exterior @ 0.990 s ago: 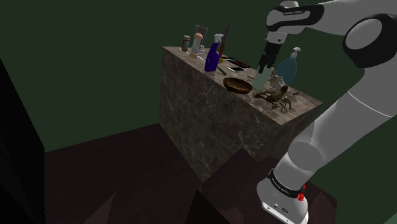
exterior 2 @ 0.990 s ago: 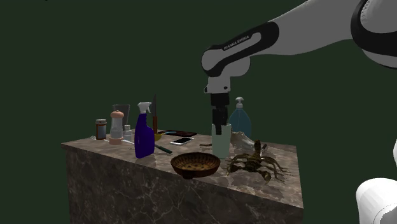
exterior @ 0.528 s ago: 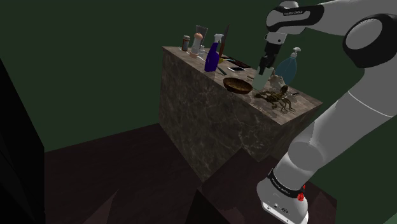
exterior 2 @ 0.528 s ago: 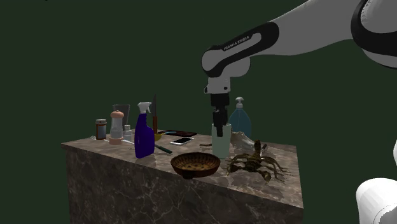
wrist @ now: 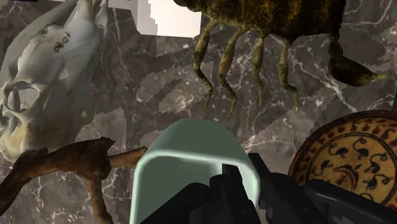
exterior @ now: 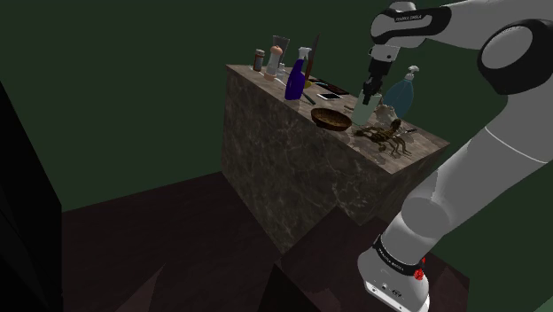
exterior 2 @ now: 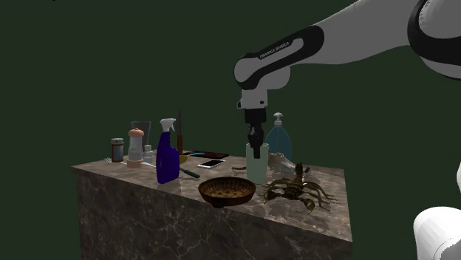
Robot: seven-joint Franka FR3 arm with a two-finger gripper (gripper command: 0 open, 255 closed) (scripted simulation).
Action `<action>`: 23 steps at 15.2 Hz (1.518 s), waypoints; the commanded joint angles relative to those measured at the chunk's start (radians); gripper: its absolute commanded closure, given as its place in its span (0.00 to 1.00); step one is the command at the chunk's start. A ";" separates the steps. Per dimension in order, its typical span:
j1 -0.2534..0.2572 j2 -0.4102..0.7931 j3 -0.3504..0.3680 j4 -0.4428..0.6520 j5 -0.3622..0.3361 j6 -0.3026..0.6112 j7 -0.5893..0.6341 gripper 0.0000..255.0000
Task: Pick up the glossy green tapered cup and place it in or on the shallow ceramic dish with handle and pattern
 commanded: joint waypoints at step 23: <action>0.002 0.082 -0.008 0.381 0.040 -0.306 -0.049 1.00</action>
